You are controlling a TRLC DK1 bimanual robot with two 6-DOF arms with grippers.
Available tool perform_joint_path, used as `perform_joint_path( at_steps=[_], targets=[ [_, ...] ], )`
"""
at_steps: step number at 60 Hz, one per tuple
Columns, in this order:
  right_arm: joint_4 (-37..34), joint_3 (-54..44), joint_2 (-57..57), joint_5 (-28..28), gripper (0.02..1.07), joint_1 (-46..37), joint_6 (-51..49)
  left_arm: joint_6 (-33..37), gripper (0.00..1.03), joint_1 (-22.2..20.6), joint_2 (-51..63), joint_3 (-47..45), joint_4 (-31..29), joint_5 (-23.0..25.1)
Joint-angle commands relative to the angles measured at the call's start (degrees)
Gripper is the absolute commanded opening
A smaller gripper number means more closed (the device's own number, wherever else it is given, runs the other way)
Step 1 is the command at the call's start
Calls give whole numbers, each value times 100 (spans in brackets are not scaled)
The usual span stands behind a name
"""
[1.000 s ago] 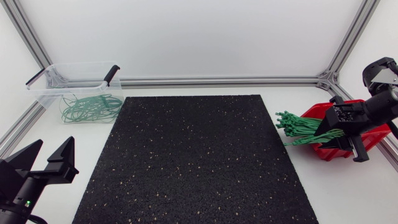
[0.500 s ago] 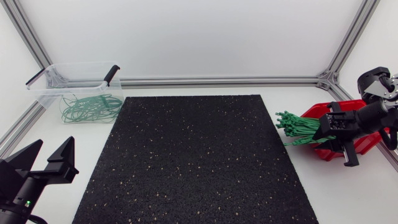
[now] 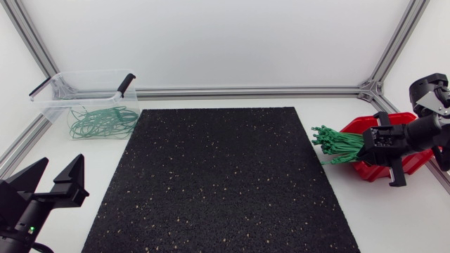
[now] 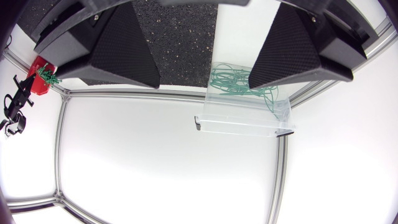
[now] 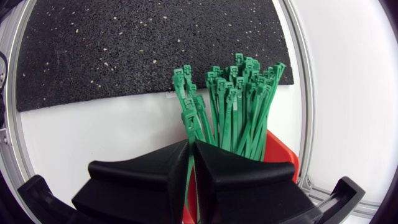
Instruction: Take a green cable tie from the red box, thread the tail through the head to close it, then place it in the transparent bin on the left.
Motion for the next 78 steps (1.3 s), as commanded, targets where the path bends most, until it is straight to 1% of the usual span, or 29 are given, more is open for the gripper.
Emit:
perform_joint_path(
  at_steps=[1,18,28,32,36,39,41,43,52,61,66,73,78],
  targets=[
    [47,-169,-146,66,9,16,62,-66,99,-18,-36,-228,-109,-39],
    [-49,-125,-744,58,8,68,256,-66,99,-18,-36,-228,-109,-39],
    [-401,218,-999,14,8,200,590,-66,99,-18,-36,-228,-109,-39],
    [-647,429,-1051,-65,8,244,783,-66,99,-18,-36,-228,-109,-39],
    [-1043,780,-1060,-241,8,288,1143,-66,99,-27,-36,-228,-109,-39],
    [-1377,1070,-1104,-478,8,288,1363,-66,99,-27,-36,-228,-109,-39],
    [-1737,1281,-1183,-725,8,288,1389,-66,99,-18,-36,-228,-109,-39],
    [-1921,1378,-1254,-839,8,306,1389,-66,99,-18,-36,-228,-109,-39],
    [-2510,1703,-1658,-1006,8,789,1671,-66,99,-18,-36,-228,-100,-39],
    [-2976,2310,-1746,-1436,8,1264,2558,-66,99,-18,-36,-228,-109,-39],
    [-2941,2512,-1746,-1480,8,1563,3209,-66,99,-18,-36,-228,-109,-39],
    [-2625,2459,-1825,-1419,8,1967,4132,-66,99,-18,-36,-228,-117,-39],
    [-2598,2468,-1799,-1120,8,2433,4729,-66,99,-27,-36,-228,-126,-39]
  ],
)
